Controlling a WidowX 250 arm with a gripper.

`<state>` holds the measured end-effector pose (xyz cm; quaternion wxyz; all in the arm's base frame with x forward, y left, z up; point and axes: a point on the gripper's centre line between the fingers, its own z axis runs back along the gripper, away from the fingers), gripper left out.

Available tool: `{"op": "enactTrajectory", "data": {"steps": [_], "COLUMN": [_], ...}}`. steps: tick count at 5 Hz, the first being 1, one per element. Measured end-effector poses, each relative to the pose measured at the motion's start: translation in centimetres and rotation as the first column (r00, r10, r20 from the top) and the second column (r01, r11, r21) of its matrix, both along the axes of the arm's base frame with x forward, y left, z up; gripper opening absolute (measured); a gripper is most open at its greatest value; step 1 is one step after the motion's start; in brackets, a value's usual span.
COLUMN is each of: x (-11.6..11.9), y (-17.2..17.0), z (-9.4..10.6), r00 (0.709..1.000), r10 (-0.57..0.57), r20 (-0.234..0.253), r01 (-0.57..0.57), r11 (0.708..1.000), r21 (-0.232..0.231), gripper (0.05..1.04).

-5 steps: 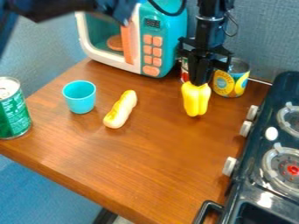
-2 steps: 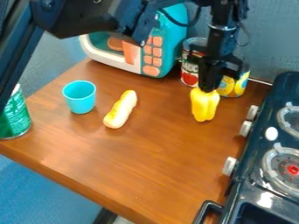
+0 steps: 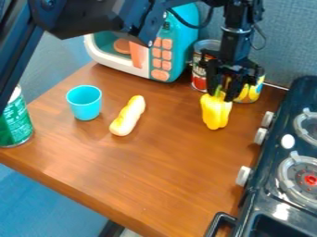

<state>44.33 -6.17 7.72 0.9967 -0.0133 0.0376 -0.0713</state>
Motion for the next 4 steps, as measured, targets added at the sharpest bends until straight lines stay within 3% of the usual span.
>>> {"op": "enactTrajectory", "data": {"steps": [1,2,3,4], "x": [-0.7,-2.8,-6.4,-11.2], "y": [0.0,0.4,2.4,5.8], "z": [0.5,2.0,4.7,5.5], "r00": [1.000,0.998,0.992,0.983], "r10": [0.005,0.015,0.065,0.149], "r20": [0.015,0.055,0.109,0.110], "r01": [-0.004,-0.014,-0.064,-0.149], "r11": [1.000,1.000,0.998,0.989], "r21": [-0.014,-0.019,-0.012,-0.006], "gripper": [0.971,1.005,1.001,1.001]}}
